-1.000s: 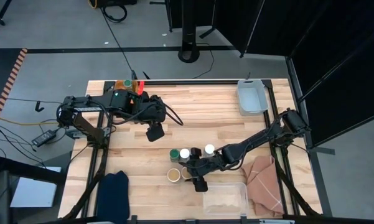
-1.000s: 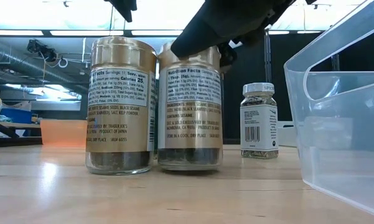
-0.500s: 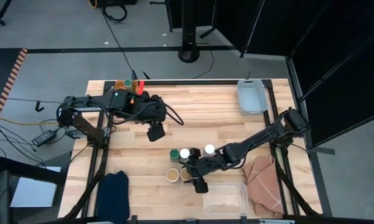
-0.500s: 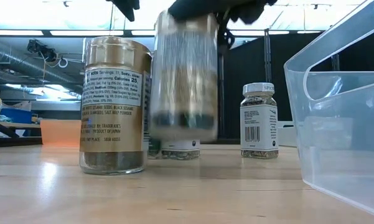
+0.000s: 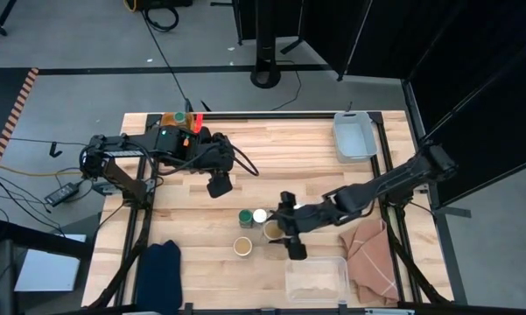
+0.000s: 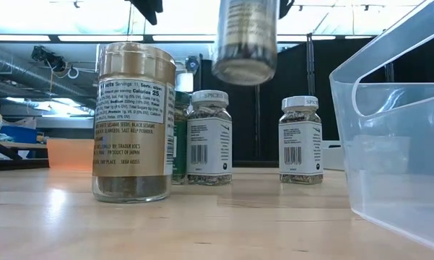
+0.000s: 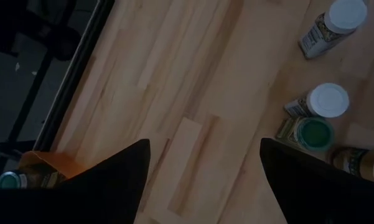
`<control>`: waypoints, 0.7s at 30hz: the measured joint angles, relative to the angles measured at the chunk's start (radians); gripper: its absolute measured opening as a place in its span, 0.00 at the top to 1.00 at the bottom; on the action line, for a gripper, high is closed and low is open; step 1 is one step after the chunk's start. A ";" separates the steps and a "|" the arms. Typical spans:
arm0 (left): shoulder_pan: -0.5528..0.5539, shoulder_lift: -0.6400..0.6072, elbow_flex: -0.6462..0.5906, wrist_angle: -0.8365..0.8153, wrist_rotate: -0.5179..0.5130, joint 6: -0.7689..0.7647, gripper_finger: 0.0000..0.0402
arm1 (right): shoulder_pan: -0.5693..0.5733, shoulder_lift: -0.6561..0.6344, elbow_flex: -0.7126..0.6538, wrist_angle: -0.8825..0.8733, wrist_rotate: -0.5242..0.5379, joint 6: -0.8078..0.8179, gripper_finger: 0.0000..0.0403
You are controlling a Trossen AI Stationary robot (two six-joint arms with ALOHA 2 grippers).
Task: Sort spices by type
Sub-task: Put the right gold seasoning bottle into the gray bin
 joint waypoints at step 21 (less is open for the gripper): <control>0.000 0.000 0.000 0.053 -0.029 0.003 0.23 | -0.197 -0.206 0.000 -0.428 0.111 -0.052 0.27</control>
